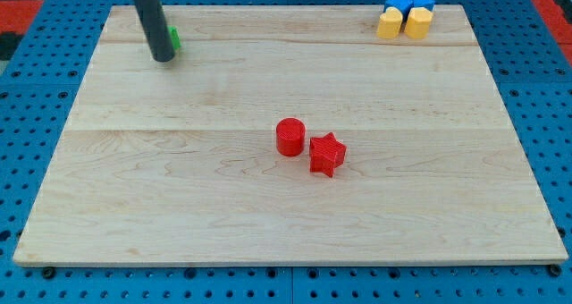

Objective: Push green star closer to the green circle

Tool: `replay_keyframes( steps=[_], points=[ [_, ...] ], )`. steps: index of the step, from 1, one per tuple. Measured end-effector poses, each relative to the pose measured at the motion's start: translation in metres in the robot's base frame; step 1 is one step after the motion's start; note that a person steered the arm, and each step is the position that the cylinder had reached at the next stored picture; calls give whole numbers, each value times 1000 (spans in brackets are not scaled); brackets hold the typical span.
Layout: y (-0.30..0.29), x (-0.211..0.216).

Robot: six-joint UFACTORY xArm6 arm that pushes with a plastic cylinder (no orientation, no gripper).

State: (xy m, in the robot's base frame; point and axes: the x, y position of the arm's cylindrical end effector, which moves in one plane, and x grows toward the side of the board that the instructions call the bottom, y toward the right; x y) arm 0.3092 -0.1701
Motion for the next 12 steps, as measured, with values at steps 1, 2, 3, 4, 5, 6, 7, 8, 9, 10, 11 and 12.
replay_keyframes(
  steps=[1,2,3,4,5,6,7,8,9,10,11,12],
  points=[
    [2,-2],
    [-24,-15],
    [-39,-23],
    [-38,-23],
    [-3,-17],
    [14,-23],
    [10,-37],
    [-2,-38],
    [-13,-41],
    [-15,-48],
    [-15,-51],
    [-15,-53]
  ],
)
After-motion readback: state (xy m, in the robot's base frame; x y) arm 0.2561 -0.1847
